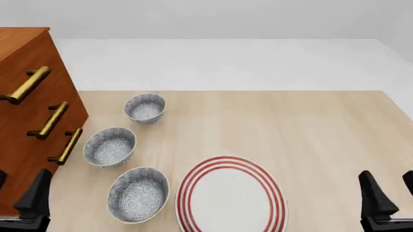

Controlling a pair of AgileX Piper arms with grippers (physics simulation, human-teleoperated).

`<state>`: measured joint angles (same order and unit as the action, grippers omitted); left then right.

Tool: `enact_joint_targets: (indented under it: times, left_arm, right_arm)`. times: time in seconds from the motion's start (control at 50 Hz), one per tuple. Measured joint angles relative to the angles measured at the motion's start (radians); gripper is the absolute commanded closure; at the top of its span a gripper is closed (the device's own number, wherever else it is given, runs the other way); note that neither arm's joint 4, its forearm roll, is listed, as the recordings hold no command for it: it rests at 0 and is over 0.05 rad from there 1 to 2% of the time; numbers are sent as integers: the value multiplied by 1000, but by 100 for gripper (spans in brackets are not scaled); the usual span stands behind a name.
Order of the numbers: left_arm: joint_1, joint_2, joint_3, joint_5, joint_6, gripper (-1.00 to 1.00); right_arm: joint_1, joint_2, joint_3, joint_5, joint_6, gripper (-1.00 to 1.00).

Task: Open the top drawer of the cabinet.

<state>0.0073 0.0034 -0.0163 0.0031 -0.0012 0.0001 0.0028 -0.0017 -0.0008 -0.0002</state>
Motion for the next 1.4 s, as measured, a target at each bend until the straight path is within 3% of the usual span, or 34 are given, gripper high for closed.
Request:
enact_joint_targets:
  times: [0.4,0.92,1.4]
  left_arm:
    - [14,-2,-47,17,25,-100]
    - [47,166,-90,-250,330,-100]
    - [61,352,-67,-506,629,-100]
  right_arm:
    - [0,4,-2,-1,0,-100]
    - [0,4,-3,-1,0,-100]
    - [0,4,-3,-1,0,-100]
